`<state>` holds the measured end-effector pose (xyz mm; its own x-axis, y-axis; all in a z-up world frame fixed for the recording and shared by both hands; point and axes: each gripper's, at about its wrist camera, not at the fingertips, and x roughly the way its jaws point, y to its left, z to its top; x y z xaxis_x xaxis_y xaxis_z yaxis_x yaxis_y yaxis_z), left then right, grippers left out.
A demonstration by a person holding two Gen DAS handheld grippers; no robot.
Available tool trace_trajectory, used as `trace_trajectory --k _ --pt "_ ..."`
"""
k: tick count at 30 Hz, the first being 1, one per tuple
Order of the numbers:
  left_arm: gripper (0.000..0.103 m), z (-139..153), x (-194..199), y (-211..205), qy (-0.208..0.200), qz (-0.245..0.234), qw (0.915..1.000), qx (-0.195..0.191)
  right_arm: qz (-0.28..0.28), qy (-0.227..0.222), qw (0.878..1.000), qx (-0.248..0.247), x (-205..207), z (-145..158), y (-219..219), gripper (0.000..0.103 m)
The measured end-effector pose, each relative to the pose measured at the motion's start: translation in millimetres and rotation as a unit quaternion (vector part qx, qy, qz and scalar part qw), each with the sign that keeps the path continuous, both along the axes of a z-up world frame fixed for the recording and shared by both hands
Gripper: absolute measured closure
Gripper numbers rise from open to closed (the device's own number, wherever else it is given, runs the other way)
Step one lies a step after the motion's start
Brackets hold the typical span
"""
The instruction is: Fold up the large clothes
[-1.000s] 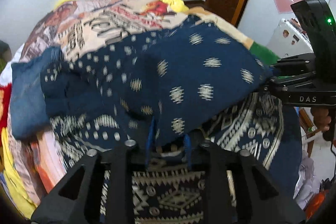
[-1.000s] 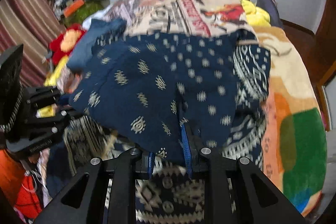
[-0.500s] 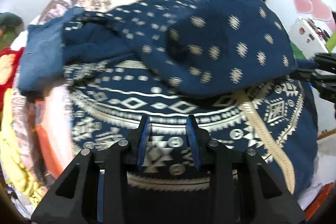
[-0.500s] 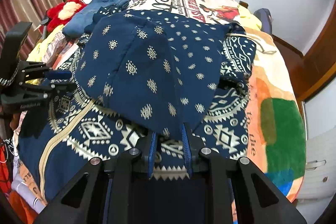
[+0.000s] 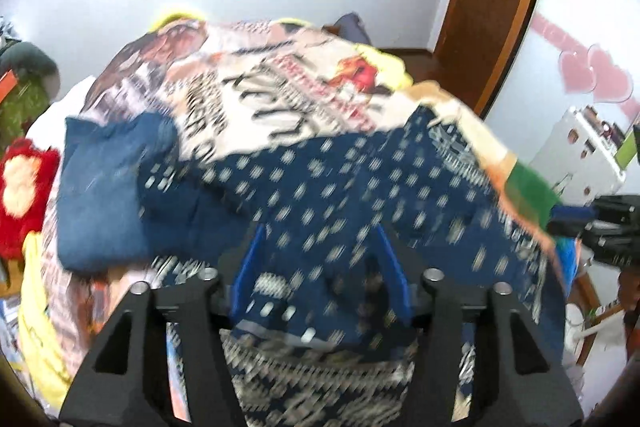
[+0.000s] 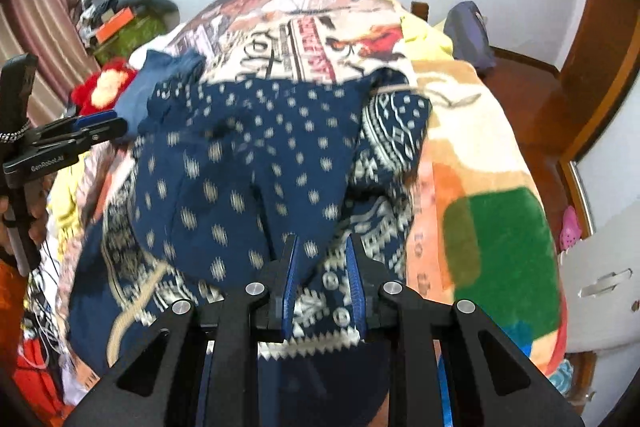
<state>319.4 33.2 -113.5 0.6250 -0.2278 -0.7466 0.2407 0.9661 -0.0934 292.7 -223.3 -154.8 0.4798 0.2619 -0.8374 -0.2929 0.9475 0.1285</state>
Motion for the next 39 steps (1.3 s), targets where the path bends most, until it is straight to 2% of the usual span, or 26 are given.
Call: trace_trajectory --k 5,11,14,16,19,20,22,24,25,26,27,28,29,30,35,39 --pt "0.043 -16.5 13.7 -29.6 0.021 -0.034 0.9992 0.005 0.004 -0.007 0.999 0.035 18.4 11.7 17.1 0.084" --pt "0.043 -57.2 -2.9 -38.1 0.071 -0.056 0.9957 0.021 0.037 0.008 0.997 0.062 32.7 6.5 56.3 0.084" --pt "0.043 -72.6 -11.8 -37.1 0.089 -0.063 0.9935 0.034 0.060 0.022 0.997 0.046 31.3 -10.4 79.3 0.084" --pt "0.039 -82.0 -16.6 -37.8 0.091 -0.064 0.9925 0.051 0.076 0.039 0.996 0.029 29.3 -27.8 92.7 0.084" --pt "0.034 -92.2 -19.5 -37.9 0.091 -0.059 0.9926 0.054 0.092 0.063 0.994 -0.004 25.2 -58.0 105.1 0.084" --pt "0.033 -96.3 -19.2 -37.7 0.094 -0.058 0.9926 0.052 0.095 0.063 0.993 -0.014 23.0 -67.5 107.0 0.084" --pt "0.027 -102.4 -17.6 -37.2 0.094 -0.050 0.9929 0.053 0.110 0.034 0.993 -0.017 16.6 -72.4 104.9 0.084" --pt "0.025 -106.7 -18.1 -37.2 0.091 -0.047 0.9932 0.055 0.123 0.013 0.992 -0.037 10.4 -73.9 104.8 0.083" --pt "0.024 -108.3 -18.5 -36.7 0.090 -0.046 0.9934 0.054 0.123 0.005 0.991 -0.046 7.5 -75.1 104.9 0.079" --pt "0.024 -108.9 -19.3 -36.0 0.090 -0.045 0.9935 0.052 0.120 0.000 0.991 -0.056 5.5 -75.9 104.9 0.060" --pt "0.024 -109.7 -19.2 -35.0 0.091 -0.044 0.9937 0.049 0.107 -0.011 0.991 -0.082 4.6 -77.1 104.7 0.047" --pt "0.024 -110.1 -18.9 -34.2 0.092 -0.042 0.9938 0.045 0.090 -0.025 0.990 -0.108 4.9 -77.4 103.0 0.019" --pt "0.024 -110.9 -18.9 -32.5 0.094 -0.040 0.9940 0.039 0.068 -0.039 0.988 -0.131 4.7 -78.6 99.1 0.004" --pt "0.024 -111.1 -19.1 -31.4 0.096 -0.039 0.9940 0.035 0.056 -0.041 0.989 -0.133 5.0 -80.1 92.7 0.004" --pt "0.025 -103.3 -24.3 -25.0 0.090 -0.027 0.9953 0.023 0.026 0.004 0.997 -0.068 8.6 -73.5 57.6 0.004" --pt "0.025 -81.5 -30.8 -8.4 0.081 -0.002 0.9967 -0.008 -0.001 -0.007 0.999 -0.044 3.6 -54.3 33.1 0.004"
